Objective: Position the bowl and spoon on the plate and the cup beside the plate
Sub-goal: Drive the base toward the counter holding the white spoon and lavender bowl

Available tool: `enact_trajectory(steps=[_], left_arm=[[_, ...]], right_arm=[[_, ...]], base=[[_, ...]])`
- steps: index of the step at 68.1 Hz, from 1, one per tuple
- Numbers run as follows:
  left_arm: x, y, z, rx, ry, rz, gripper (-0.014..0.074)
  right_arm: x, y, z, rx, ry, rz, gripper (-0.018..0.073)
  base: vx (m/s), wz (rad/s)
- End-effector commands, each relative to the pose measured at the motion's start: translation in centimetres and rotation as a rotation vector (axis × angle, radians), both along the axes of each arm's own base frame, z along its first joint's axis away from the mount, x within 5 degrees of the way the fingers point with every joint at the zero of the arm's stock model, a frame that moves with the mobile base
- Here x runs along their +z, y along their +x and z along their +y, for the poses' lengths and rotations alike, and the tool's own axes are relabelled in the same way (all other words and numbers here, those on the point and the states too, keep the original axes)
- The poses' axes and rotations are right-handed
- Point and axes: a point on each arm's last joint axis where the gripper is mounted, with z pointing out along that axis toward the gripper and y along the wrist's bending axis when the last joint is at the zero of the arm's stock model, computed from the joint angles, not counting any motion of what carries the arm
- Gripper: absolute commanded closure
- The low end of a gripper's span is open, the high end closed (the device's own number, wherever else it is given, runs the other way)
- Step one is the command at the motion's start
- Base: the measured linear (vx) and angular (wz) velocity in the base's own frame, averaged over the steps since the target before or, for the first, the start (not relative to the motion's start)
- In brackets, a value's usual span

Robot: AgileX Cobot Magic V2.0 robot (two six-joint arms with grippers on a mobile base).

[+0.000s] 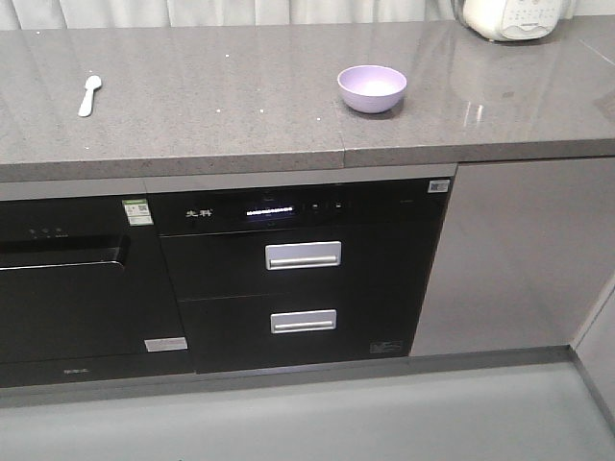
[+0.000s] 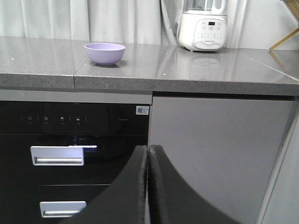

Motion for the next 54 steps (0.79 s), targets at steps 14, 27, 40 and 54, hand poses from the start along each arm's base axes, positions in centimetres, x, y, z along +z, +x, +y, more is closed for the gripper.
enact_trajectory(steps=[14, 27, 40, 54], left_arm=[[1.71, -0.25, 0.05, 0.000, -0.024, -0.105, 0.0603], [1.71, -0.25, 0.05, 0.000, -0.024, -0.105, 0.0603], [1.71, -0.25, 0.05, 0.000, -0.024, -0.105, 0.0603], [1.71, -0.25, 0.05, 0.000, -0.024, -0.105, 0.0603]], right_arm=[[0.63, -0.06, 0.03, 0.003, -0.016, -0.083, 0.0563], [0.63, -0.06, 0.03, 0.003, -0.016, -0.083, 0.0563], [0.63, -0.06, 0.03, 0.003, -0.016, -0.083, 0.0563], [0.63, -0.06, 0.03, 0.003, -0.016, -0.083, 0.0563]], base=[[0.12, 0.10], [0.11, 0.07], [0.11, 0.04], [0.11, 0.00]])
